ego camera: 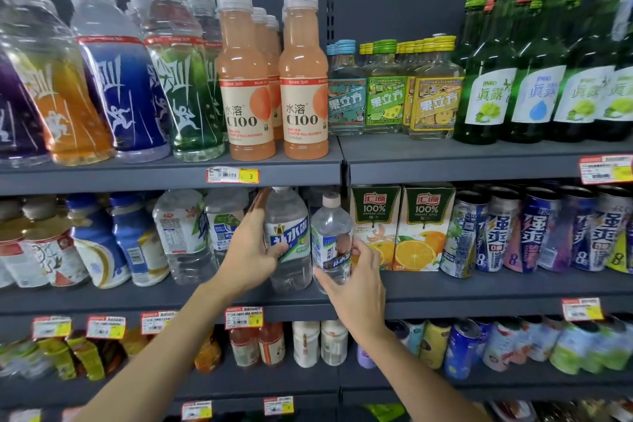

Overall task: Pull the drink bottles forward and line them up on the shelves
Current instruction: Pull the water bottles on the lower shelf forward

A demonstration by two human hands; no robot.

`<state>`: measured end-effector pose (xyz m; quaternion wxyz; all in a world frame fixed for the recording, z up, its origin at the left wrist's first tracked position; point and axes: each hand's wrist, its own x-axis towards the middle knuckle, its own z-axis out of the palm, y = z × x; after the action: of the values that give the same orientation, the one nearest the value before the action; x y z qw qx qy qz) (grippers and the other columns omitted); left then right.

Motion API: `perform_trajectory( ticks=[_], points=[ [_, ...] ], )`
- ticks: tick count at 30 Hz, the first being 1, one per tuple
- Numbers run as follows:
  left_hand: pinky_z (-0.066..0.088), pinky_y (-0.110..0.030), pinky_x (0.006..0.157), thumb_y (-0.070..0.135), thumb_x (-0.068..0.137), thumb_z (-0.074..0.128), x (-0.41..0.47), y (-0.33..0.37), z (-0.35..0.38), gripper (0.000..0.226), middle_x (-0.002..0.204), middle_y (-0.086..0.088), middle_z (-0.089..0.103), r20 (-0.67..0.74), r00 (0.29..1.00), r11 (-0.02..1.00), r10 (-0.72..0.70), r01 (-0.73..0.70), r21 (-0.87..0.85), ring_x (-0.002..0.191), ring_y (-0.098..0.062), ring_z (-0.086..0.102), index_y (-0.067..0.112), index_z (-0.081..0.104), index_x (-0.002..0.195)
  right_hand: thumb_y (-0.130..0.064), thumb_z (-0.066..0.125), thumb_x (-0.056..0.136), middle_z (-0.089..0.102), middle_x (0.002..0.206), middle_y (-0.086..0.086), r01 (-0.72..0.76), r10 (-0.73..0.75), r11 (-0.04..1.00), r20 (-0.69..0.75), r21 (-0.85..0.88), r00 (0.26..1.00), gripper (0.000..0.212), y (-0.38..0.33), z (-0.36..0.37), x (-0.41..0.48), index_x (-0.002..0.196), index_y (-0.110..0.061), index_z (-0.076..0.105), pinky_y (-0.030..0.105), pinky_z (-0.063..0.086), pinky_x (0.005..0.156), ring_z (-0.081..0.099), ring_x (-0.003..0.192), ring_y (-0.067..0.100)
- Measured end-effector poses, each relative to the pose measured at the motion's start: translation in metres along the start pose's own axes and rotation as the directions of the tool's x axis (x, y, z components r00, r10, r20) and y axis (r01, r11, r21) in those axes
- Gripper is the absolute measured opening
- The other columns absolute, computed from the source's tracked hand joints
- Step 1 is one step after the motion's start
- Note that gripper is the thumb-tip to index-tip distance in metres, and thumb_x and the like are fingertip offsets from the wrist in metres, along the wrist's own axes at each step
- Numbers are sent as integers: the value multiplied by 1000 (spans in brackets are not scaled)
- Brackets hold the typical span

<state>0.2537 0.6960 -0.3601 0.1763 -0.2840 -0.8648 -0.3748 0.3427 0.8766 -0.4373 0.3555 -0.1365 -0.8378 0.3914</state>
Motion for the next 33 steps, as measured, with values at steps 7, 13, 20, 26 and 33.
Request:
perform_trajectory(
  ticks=[7, 13, 20, 26, 33],
  points=[
    [40, -35, 113, 17, 86, 78, -51, 4, 47, 80, 141, 10, 42, -301, 926, 960, -229, 164, -228, 133, -14, 46, 15, 31, 151, -56, 75, 80, 49, 122, -7, -8, 9, 1000, 60, -21, 998, 74, 10, 0, -5, 139, -21, 47, 31, 50, 83, 58, 107, 14],
    [40, -44, 112, 28, 78, 86, -60, -7, 59, 88, 143, -3, 50, -201, 932, 941, -303, 259, -218, 136, -19, 45, 13, 37, 149, -56, 75, 81, 50, 121, -5, 2, 2, 999, 71, -53, 997, 75, 9, 2, -4, 139, -17, 49, 31, 50, 84, 58, 106, 15],
    [41, -43, 110, 34, 74, 88, -51, -3, 63, 94, 139, -5, 52, -173, 909, 907, -378, 327, -265, 132, -21, 47, 12, 35, 148, -59, 73, 81, 48, 122, -5, -16, 23, 996, 85, -90, 996, 75, 6, 6, -2, 138, -19, 47, 29, 49, 84, 57, 107, 15],
    [35, -47, 105, 34, 70, 88, -57, 28, 79, 102, 135, -24, 46, -304, 834, 887, -460, 443, -127, 126, -39, 39, -2, 32, 147, -57, 78, 76, 49, 117, -7, -55, 58, 997, 78, -45, 995, 71, 6, 8, 2, 130, -18, 52, 31, 50, 84, 58, 104, 14],
    [37, -39, 103, 33, 70, 88, -72, 8, 71, 81, 128, -11, 48, -260, 890, 926, -376, 349, -145, 123, -27, 41, 11, 47, 137, -57, 79, 75, 49, 112, -7, -71, 80, 992, 93, -101, 992, 71, 9, 7, 10, 128, -17, 54, 34, 51, 86, 58, 102, 16]
  ],
)
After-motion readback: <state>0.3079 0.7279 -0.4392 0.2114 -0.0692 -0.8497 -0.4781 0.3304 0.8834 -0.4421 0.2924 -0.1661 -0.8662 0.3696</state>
